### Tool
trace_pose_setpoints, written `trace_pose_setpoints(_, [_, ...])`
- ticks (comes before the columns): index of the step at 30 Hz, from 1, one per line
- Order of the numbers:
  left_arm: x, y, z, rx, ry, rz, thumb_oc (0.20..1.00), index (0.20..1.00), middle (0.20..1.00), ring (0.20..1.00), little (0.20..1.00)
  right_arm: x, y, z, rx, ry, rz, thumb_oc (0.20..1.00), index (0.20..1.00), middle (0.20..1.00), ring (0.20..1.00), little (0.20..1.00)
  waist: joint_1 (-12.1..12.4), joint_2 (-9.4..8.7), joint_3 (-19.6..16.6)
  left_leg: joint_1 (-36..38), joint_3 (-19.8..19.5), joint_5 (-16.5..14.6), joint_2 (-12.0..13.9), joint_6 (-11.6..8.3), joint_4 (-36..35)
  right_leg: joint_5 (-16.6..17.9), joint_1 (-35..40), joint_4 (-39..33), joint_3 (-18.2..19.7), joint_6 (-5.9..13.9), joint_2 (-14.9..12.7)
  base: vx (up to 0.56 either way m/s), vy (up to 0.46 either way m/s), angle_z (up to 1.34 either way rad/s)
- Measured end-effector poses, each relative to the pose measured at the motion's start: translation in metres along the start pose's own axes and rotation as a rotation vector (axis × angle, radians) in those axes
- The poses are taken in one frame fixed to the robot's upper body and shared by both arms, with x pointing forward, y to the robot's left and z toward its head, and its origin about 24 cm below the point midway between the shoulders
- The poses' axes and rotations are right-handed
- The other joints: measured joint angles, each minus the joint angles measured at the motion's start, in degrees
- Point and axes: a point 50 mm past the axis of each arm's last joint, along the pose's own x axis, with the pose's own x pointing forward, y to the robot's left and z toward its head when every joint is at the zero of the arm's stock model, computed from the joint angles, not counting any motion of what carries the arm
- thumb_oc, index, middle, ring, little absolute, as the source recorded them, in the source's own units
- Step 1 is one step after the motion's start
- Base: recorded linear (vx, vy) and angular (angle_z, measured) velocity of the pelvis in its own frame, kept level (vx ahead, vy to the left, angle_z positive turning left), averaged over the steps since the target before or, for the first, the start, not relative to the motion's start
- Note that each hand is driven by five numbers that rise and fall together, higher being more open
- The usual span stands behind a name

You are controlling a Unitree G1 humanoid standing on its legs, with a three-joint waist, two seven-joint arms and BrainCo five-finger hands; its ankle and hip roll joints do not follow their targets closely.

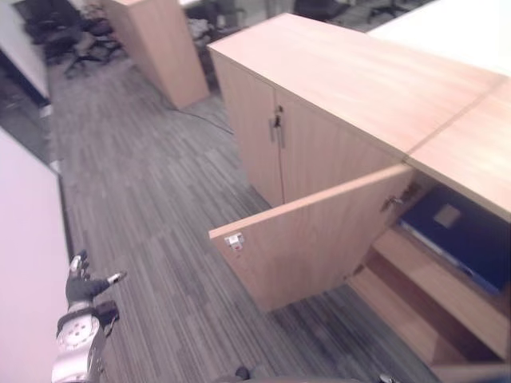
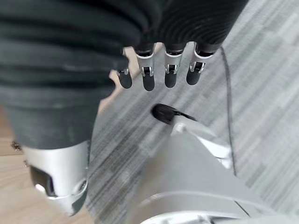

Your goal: Put the empty folder in the office cabinet

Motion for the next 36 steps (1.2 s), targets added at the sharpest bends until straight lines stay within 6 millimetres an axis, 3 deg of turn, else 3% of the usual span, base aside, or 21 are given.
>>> trace_pose_setpoints(1, [0.004,-0.006,0.0,0.002,0.008,-0.017,1.0,1.0,1.0,1.0,1.0,0.0,0.002,0.004,-0.013,-0.009,0.005,1.0,1.0,1.0,1.0,1.0,-0.3,0.41,0.0,-0.7,0.5,-1.3,-0.1,2.15,1.0,3.3,0.0,-1.1,0.9,-1.85,0.0,-0.06,0.249,-0.23])
trace_pose_setpoints(2, [0.006,-0.008,0.005,-0.006,-0.008,-0.026,1.0,1.0,1.0,1.0,1.0,0.0,0.004,0.005,-0.017,-0.01,0.015,1.0,1.0,1.0,1.0,1.0,-0.4,0.26,0.2,-0.2,1.0,-2.1,-0.2,2.65,1.0,4.7,-0.9,-1.1,1.7,-3.41,0.1,-0.06,0.164,-0.49])
trace_pose_setpoints(3, [0.003,-0.007,0.009,-0.027,-0.033,-0.034,1.0,1.0,1.0,1.0,1.0,0.0,0.016,0.009,-0.016,-0.021,0.048,1.0,1.0,1.0,1.0,1.0,-0.1,1.08,0.3,1.0,3.7,-1.4,1.4,2.96,-0.4,-3.7,-3.2,5.5,1.4,0.22,1.0,-0.06,0.059,-0.72])
trace_pose_setpoints(4, [-0.001,-0.006,0.01,-0.022,-0.043,-0.05,1.0,1.0,1.0,1.0,1.0,-0.001,0.018,0.005,-0.021,-0.009,0.061,1.0,1.0,1.0,1.0,1.0,0.8,0.86,-0.1,1.8,4.9,-0.2,2.3,2.39,-2.2,-11.1,-3.9,10.4,-0.2,0.55,4.2,-0.02,-0.051,-0.75])
trace_pose_setpoints(5, [-0.003,-0.005,0.012,-0.015,-0.057,-0.063,1.0,1.0,1.0,1.0,1.0,-0.001,0.019,0.002,-0.03,-0.003,0.065,1.0,1.0,1.0,1.0,1.0,1.7,-0.02,-0.3,2.4,5.4,0.8,2.7,1.66,-2.8,-15.3,-3.4,10.1,-1.7,0.97,6.9,0.03,-0.07,-0.57])
trace_pose_setpoints(6, [-0.006,-0.002,0.007,-0.01,-0.038,-0.06,1.0,1.0,1.0,1.0,1.0,-0.001,0.017,0.0,-0.035,0.002,0.06,1.0,1.0,1.0,1.0,1.0,2.3,-1.17,-0.1,2.3,6.2,1.1,2.5,1.39,-2.9,-16.5,-1.9,6.1,-1.7,1.23,9.4,0.06,-0.044,-0.42])
trace_pose_setpoints(7, [-0.009,0.0,0.0,-0.002,0.002,-0.058,1.0,1.0,1.0,1.0,1.0,-0.001,0.017,0.0,-0.048,0.003,0.058,1.0,1.0,1.0,1.0,1.0,2.3,-2.51,0.0,2.6,6.4,1.3,2.4,0.98,-2.7,-16.0,0.4,1.4,-0.5,1.66,10.6,0.02,-0.052,-0.27])
trace_pose_setpoints(8, [-0.012,0.0,-0.005,0.004,0.026,-0.067,1.0,1.0,1.0,1.0,1.0,-0.001,0.016,-0.001,-0.05,0.01,0.056,1.0,1.0,1.0,1.0,1.0,2.3,-2.88,-0.2,3.1,6.6,1.5,2.4,0.7,-2.8,-15.0,1.8,-1.2,0.2,3.2,11.3,0.02,-0.057,-0.23])
trace_pose_setpoints(9, [-0.015,-0.001,-0.009,0.008,0.04,-0.083,1.0,1.0,1.0,1.0,1.0,-0.001,0.015,-0.001,-0.05,0.008,0.054,1.0,1.0,1.0,1.0,1.0,2.3,-2.95,-0.3,3.9,7.1,1.5,2.6,0.59,-3.2,-14.7,3.1,-3.5,0.2,3.32,12.4,0.04,-0.074,-0.26])
trace_pose_setpoints(13, [-0.02,-0.022,-0.017,-0.011,0.066,-0.176,1.0,1.0,1.0,1.0,1.0,0.0,0.007,0.005,-0.059,-0.011,0.036,1.0,1.0,1.0,1.0,1.0,1.7,-1.2,-1.1,6.7,8.4,2.2,4.4,-0.43,-6.3,-14.2,4.0,-5.3,1.9,3.41,15.2,0.03,-0.046,-0.25])
trace_pose_setpoints(17, [-0.015,-0.035,-0.01,-0.025,0.046,-0.22,1.0,1.0,1.0,1.0,1.0,0.0,0.007,0.003,-0.061,-0.007,0.04,1.0,1.0,1.0,1.0,1.0,1.1,-2.0,-1.7,7.1,9.3,2.1,4.7,-0.55,-6.3,-14.1,4.0,-5.3,3.0,3.21,15.6,0.03,-0.026,-0.17])
trace_pose_setpoints(23, [-0.017,-0.058,-0.009,-0.005,0.059,-0.338,1.0,1.0,1.0,1.0,1.0,-0.001,0.008,-0.014,-0.078,0.034,0.044,1.0,1.0,1.0,1.0,1.0,-0.3,-4.77,-3.3,8.1,10.6,2.1,4.8,-0.59,-6.3,-13.7,3.4,-5.3,4.5,2.73,15.9,-0.01,-0.014,-0.12])
trace_pose_setpoints(33, [-0.025,-0.125,0.003,-0.049,0.041,-0.556,1.0,1.0,1.0,1.0,1.0,-0.002,0.015,-0.015,-0.105,0.032,0.065,1.0,1.0,1.0,1.0,1.0,-2.0,-4.66,-3.5,8.4,11.7,2.1,4.9,-0.69,-6.3,-13.4,3.3,-5.3,5.4,2.42,16.1,-0.01,-0.003,-0.05])
trace_pose_setpoints(36, [-0.027,-0.13,0.005,-0.098,0.048,-0.569,1.0,1.0,1.0,1.0,1.0,-0.002,0.016,-0.013,-0.106,0.03,0.066,1.0,1.0,1.0,1.0,1.0,-1.6,-4.8,-3.5,8.4,11.6,2.1,4.9,-0.69,-6.3,-13.3,3.1,-5.3,5.4,2.38,16.1,0.0,0.0,0.0])
